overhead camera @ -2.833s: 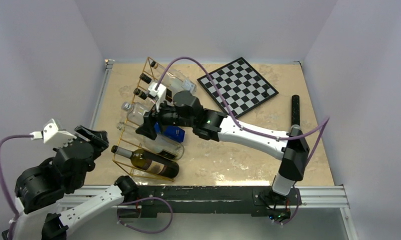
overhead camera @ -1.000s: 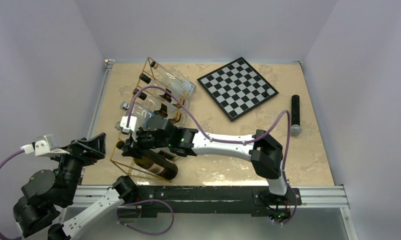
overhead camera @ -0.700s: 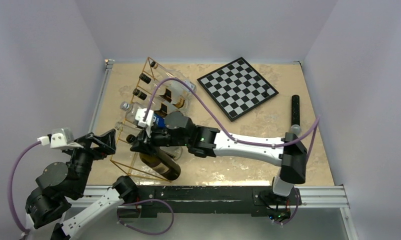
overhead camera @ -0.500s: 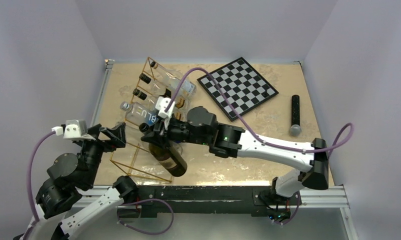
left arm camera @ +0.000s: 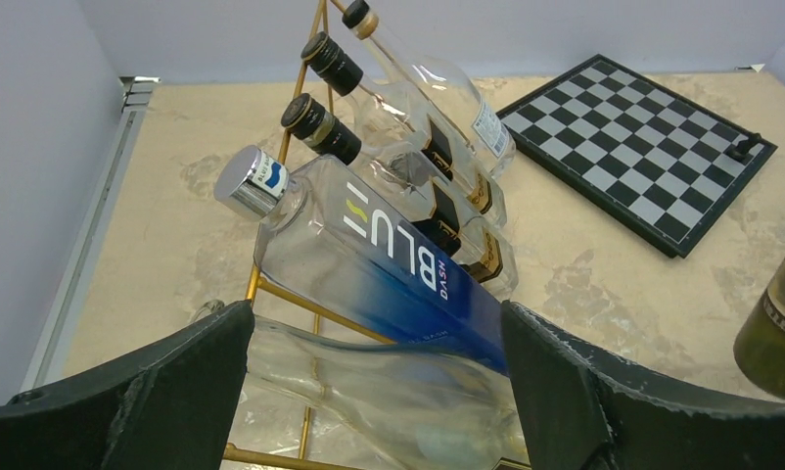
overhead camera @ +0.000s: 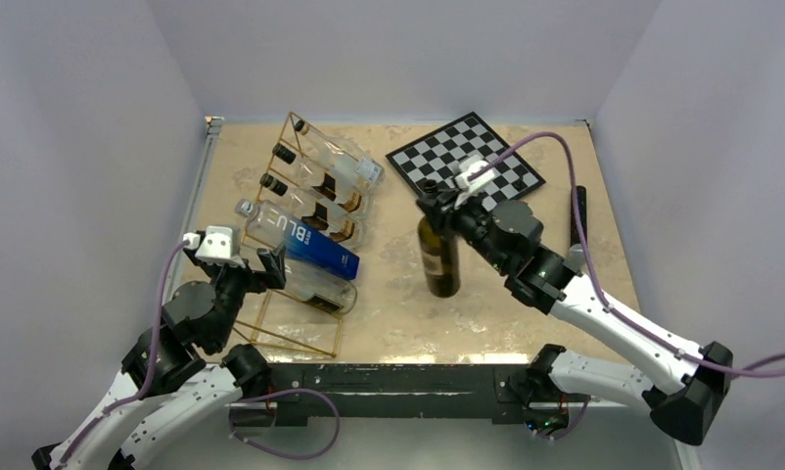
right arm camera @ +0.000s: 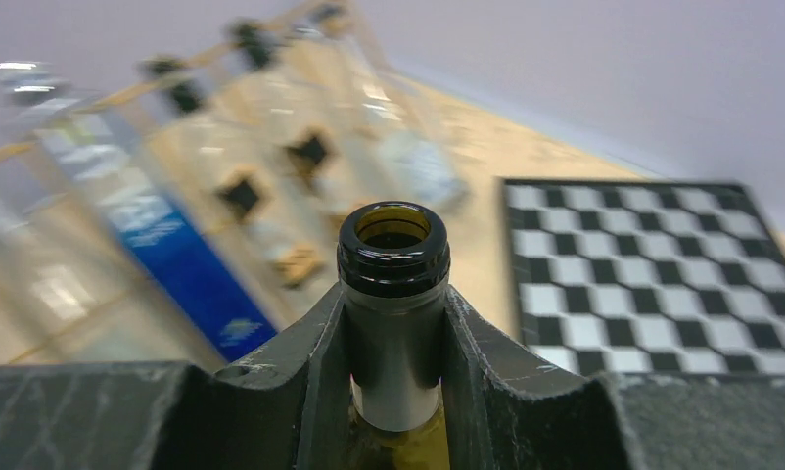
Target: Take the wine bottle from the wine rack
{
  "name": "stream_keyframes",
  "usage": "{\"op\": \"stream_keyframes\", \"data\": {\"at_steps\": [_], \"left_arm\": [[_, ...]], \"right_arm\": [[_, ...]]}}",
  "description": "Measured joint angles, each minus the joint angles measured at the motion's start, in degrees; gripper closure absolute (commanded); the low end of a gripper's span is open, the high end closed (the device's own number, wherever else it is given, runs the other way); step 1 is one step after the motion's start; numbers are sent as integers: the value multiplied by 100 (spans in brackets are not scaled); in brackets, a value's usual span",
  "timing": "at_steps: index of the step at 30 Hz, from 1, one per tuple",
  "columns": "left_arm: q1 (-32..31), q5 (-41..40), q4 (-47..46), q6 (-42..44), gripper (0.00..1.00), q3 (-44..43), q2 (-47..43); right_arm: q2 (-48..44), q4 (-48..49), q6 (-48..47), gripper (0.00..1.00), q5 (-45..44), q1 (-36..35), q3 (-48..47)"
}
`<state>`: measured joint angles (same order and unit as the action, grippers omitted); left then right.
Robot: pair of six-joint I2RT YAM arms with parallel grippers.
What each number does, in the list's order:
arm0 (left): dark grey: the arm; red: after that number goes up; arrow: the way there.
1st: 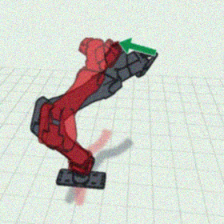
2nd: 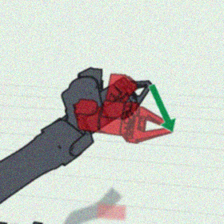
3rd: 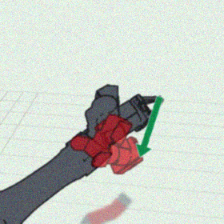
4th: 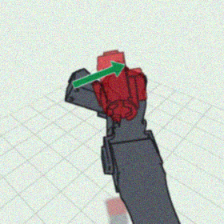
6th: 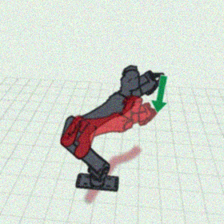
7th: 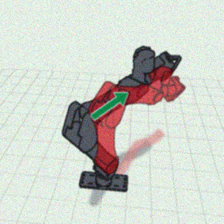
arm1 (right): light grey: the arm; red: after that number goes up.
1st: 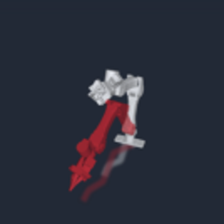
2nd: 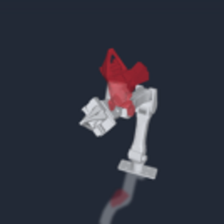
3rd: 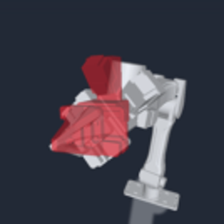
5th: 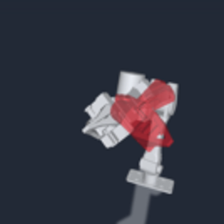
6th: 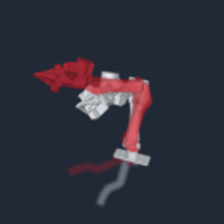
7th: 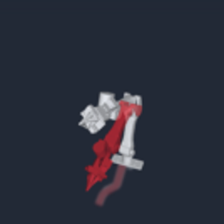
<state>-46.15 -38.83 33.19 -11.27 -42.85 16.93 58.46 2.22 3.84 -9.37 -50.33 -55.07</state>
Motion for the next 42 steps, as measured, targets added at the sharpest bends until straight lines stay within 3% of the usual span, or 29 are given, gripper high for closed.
{"op": "stream_keyframes", "data": {"at_steps": [6,14,24,36,37,42], "left_arm": [[0,15,-114,0,1,28,-140],[0,103,-146,0,1,39,-155],[9,116,-197,0,1,46,-136],[37,114,-225,2,1,57,-127],[37,116,-225,2,1,57,-122],[37,116,-225,13,1,57,-111]], "right_arm": [[-247,1119,-350,100,-321,1733,1220],[332,2758,-400,100,-323,3672,1751],[1626,4865,-656,100,-319,4669,1875],[2094,5571,-651,100,-315,5276,1882],[2094,5589,-636,98,-317,5322,1895],[2085,5654,-610,62,-310,5375,1941]]}}
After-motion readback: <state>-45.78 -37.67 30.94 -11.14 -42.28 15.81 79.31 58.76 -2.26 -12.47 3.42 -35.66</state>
